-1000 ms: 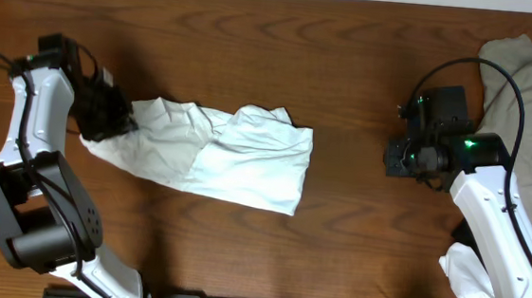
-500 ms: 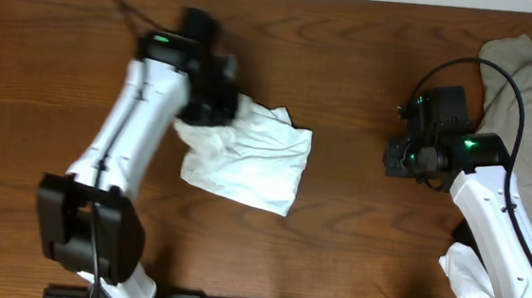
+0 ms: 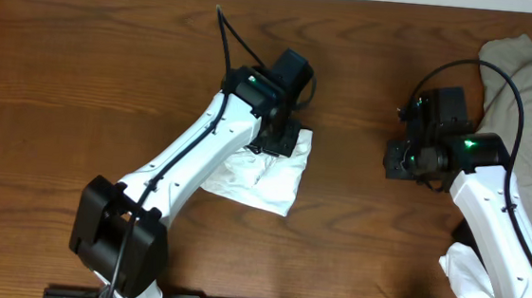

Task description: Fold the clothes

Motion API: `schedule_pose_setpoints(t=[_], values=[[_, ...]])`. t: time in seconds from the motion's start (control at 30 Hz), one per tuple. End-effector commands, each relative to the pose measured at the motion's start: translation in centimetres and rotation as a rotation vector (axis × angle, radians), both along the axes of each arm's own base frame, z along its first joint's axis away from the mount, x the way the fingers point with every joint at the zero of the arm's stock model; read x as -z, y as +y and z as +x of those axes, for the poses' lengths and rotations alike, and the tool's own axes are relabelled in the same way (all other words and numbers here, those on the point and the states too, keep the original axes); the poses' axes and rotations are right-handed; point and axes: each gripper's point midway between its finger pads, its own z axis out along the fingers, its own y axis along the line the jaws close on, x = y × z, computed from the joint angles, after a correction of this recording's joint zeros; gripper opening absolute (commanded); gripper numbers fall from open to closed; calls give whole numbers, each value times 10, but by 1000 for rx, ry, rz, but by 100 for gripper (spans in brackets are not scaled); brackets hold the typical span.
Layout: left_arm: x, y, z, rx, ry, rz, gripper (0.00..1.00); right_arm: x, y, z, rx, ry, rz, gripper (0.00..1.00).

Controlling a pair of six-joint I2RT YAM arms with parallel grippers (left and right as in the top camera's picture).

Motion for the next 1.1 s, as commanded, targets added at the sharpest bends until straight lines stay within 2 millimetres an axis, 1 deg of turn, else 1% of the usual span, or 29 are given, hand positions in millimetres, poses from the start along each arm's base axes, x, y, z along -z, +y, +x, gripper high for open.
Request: schedule_pose_setpoints(t=[0.0, 0.2, 0.37, 0.53, 0.6, 0.7, 0.73, 0.77, 0.83, 0.9, 0.93, 0.97, 1.0, 1.03, 1.07], values=[[11, 11, 6, -32, -8, 66, 11, 6, -1, -2, -3, 24, -1, 41], [10, 28, 16, -92, -67, 153, 11, 6, -1, -3, -3, 25, -1, 41], [13, 26, 16, -104, -62, 154, 11, 5, -1, -2, -3, 23, 0, 41], [25, 23, 16, -144, -36, 162, 11, 5, -1, -2, -3, 23, 0, 41], [31, 15, 14, -132, -17, 142, 11, 6, -1, -2, -3, 23, 0, 41], [41, -13, 2, -88, 46, 60, 12, 5, -1, -1, -3, 19, 0, 41], [44, -24, -6, -67, 82, 25, 22, 5, -1, -1, -3, 19, 0, 41], [46, -35, -14, -48, 115, -7, 37, 5, -1, -1, -3, 19, 0, 41], [47, -53, -32, -8, 186, -69, 42, 5, -1, -1, -3, 19, 0, 41], [42, -70, -49, 58, 250, -146, 42, 5, 0, -1, -4, 18, 4, 41], [37, -74, -55, 97, 268, -175, 43, 5, 1, -1, -6, 17, 9, 41], [33, -72, -57, 111, 269, -173, 43, 5, 2, 0, -8, 16, 14, 42], [28, -65, -57, 118, 261, -153, 43, 4, 3, 0, -10, 14, 24, 42], [24, -55, -55, 112, 245, -123, 42, 4, 5, 0, -14, 12, 34, 43], [17, -39, -49, 87, 210, -70, 42, 3, 8, 1, -22, 11, 50, 44]])
